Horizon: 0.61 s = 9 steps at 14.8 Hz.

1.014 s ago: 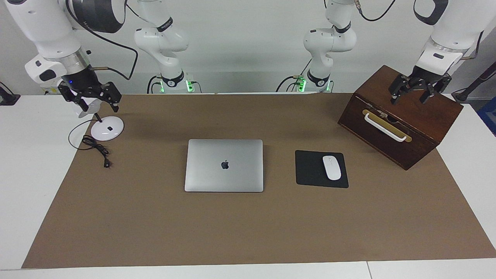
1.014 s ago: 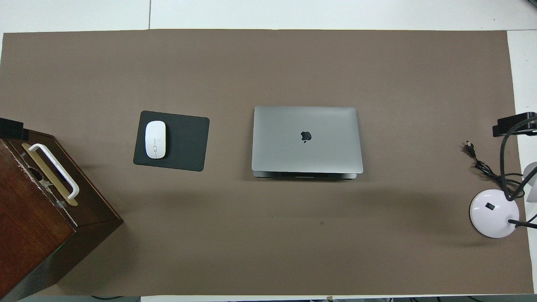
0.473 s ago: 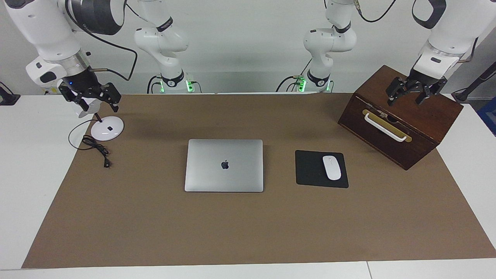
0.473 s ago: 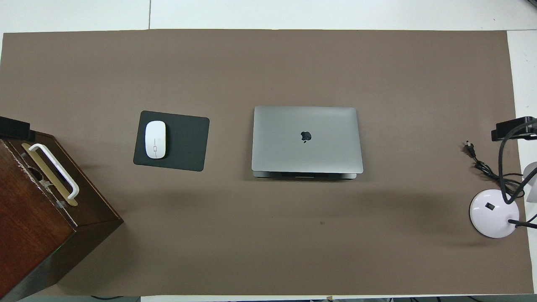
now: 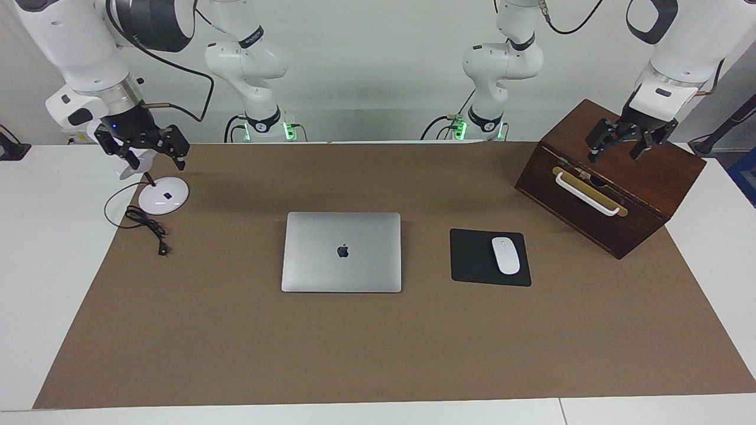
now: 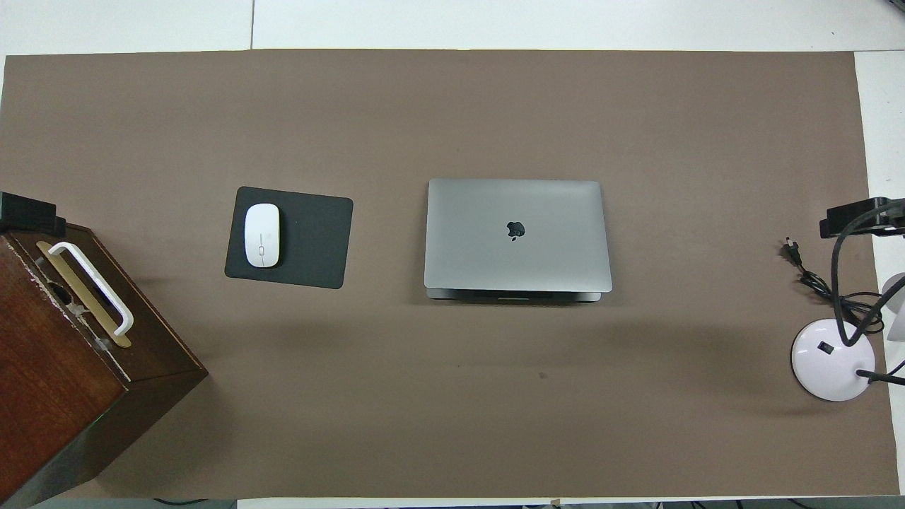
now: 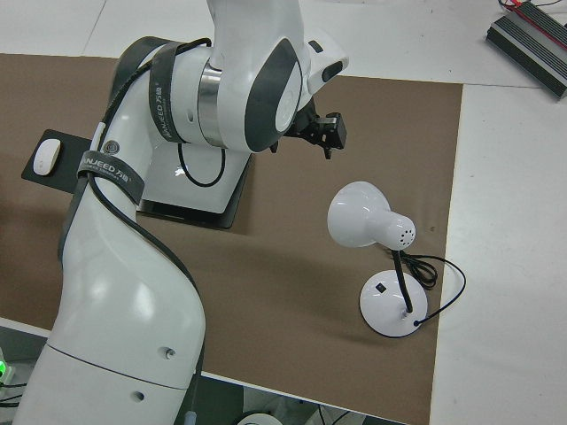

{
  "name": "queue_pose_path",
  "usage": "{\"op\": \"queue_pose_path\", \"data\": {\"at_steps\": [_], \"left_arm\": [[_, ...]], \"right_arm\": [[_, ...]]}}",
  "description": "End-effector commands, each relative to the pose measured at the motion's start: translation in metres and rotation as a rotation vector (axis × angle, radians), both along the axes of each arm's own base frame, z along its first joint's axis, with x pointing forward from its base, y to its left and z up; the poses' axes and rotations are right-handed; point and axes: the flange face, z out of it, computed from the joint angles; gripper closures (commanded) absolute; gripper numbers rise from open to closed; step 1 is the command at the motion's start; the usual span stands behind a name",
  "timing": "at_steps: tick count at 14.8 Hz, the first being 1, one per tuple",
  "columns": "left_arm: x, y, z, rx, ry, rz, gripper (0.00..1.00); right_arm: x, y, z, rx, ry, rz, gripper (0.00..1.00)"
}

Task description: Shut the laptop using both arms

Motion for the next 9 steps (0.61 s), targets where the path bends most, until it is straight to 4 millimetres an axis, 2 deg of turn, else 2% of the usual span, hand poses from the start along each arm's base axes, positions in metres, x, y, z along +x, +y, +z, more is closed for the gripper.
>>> {"op": "queue_pose_path", "data": {"at_steps": [1,9], "left_arm": [[-0.0003,-0.0012,-0.0029,-0.015,-0.007,0.010,0.00],[0.0003,-0.0025,-0.0023,-0.036,-0.013,0.012,0.00]], "right_arm": [[-0.0073,0.0010,0.0000,-0.002,0.000,0.016,0.00],[-0.0067,0.0010,0.0006,-0.002,-0.007,0.015,0.00]]}}
